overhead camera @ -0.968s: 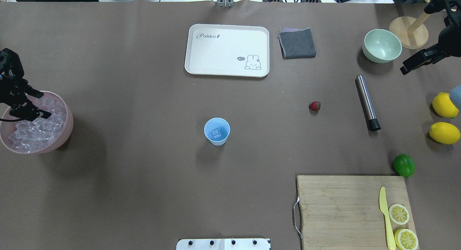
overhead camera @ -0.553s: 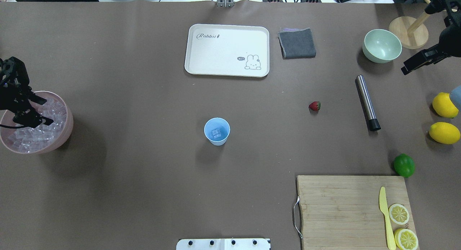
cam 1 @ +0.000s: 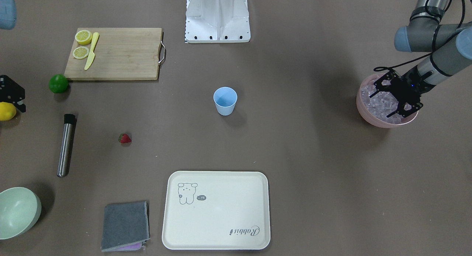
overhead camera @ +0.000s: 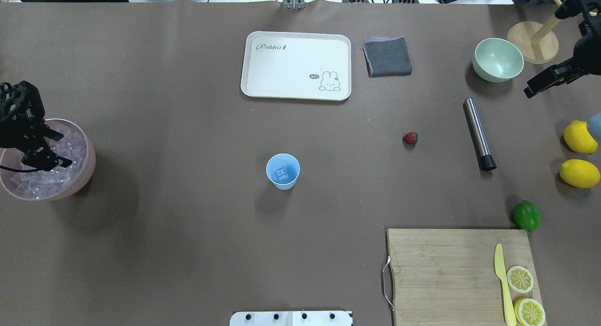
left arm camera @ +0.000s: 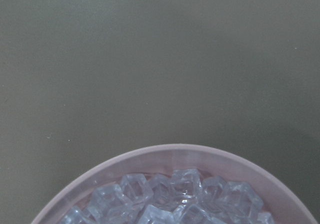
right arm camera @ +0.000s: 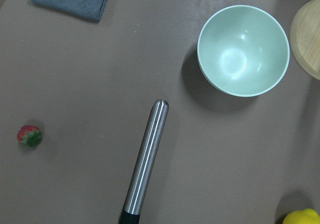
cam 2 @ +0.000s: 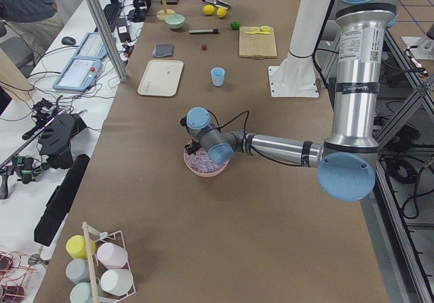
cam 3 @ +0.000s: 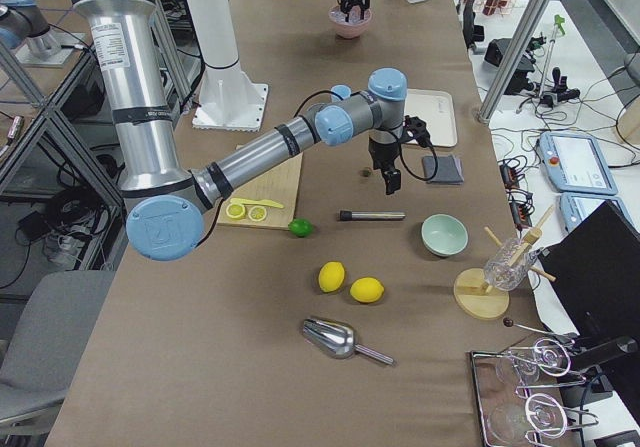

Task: Mash ice and strawberries in cup
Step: 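Lower the left gripper into the ice cubes in the pink bowl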

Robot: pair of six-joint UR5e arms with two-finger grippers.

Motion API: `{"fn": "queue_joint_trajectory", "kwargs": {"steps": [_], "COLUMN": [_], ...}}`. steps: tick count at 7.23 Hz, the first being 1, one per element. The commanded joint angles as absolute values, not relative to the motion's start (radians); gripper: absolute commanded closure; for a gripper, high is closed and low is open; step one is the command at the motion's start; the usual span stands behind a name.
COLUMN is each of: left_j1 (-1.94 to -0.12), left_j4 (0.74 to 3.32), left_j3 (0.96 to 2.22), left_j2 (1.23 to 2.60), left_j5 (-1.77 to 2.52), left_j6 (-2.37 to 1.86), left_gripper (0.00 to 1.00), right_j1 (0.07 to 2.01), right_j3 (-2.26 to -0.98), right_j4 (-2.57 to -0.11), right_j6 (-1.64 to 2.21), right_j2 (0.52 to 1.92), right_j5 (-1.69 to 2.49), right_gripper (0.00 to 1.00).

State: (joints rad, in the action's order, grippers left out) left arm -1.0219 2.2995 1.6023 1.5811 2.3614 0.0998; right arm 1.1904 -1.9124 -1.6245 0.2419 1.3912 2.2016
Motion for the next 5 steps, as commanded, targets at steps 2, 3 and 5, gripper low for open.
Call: {"fn": "queue_joint_trajectory", "kwargs": {"steps": [2,3,5], "left_j1": [-1.017,-1.014,-1.012], "left_j4": [2.301,2.301,2.303], "left_j3": [1.597,1.603,1.614], "left_j2": [1.582,1.569,1.556], "left_j5": [2.338,2.338,2.351], "left_j6": [0.107,0.107,0.106], "left_gripper": [0.12,0.22,0.57], "right_j1": [1.190,1.190,1.190], "right_j3": [-1.914,-1.914,-1.914], "right_j4": [-1.624,-1.624,-1.624], "right_j6": [0.242,0.242,0.242], "right_j2": [1.391,1.390,1.391], "right_j5": [2.203,2.203,2.201], "right_gripper": [0.00,0.00,0.00]}}
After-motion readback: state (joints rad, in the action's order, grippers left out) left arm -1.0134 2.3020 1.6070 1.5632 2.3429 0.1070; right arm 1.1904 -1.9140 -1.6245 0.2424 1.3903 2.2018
